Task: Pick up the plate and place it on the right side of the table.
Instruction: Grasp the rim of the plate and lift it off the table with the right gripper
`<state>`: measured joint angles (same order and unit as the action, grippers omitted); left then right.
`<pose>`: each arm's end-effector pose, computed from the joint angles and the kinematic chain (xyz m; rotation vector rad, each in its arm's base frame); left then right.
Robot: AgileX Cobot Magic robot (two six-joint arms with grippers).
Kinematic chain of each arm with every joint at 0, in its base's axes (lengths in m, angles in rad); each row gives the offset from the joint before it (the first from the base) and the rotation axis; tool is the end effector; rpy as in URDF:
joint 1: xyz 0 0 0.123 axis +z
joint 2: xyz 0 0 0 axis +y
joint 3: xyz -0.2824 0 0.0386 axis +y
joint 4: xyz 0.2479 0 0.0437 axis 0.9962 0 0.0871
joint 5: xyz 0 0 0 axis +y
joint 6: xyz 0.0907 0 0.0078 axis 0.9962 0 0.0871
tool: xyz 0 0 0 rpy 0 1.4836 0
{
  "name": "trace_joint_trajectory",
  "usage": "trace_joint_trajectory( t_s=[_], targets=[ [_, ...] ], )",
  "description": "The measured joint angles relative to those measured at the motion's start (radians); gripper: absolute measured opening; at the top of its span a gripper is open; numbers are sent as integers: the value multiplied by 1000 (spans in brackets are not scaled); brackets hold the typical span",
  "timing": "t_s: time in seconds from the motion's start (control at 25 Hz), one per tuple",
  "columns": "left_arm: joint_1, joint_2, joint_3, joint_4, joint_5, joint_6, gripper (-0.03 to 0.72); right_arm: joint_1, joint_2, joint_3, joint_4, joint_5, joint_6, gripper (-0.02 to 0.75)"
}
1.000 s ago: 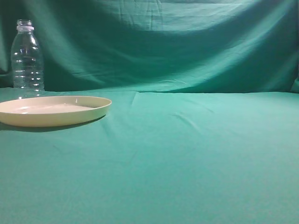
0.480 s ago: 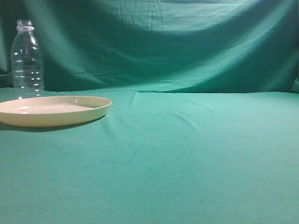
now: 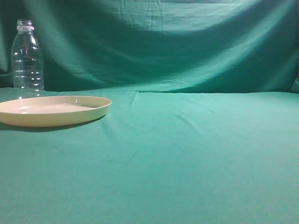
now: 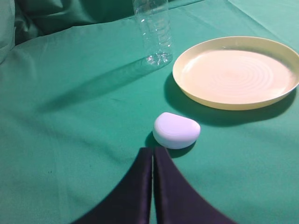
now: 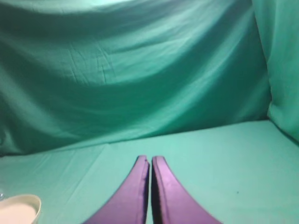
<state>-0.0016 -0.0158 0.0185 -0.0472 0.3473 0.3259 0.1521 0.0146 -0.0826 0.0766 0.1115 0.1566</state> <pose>0.0529 -0.0016 0.1764 0.2704 1.8170 0.1819 0.0528 0.0089 0.2300 0.0550 1.5340 0.3132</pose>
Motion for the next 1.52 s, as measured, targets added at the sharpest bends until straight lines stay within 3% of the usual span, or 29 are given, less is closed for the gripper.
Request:
trace_joint_trajectory(
  t_s=[0.32,0.6,0.68,0.88,0.96,1.2,1.52],
  targets=[
    [0,0,0,0,0,0,0,0,371,-369,0,472,-13,0],
    [0,0,0,0,0,0,0,0,606,-505,58,597,-22,0],
    [0,0,0,0,0,0,0,-2,657,-523,106,604,-76,0],
    [0,0,0,0,0,0,0,-2,844,-609,365,684,-341,0],
    [0,0,0,0,0,0,0,6,925,-651,400,693,-381,0],
    [0,0,0,0,0,0,0,179,1187,-787,382,674,-401,0],
    [0,0,0,0,0,0,0,445,1557,-1120,191,686,-270,0]
  ],
)
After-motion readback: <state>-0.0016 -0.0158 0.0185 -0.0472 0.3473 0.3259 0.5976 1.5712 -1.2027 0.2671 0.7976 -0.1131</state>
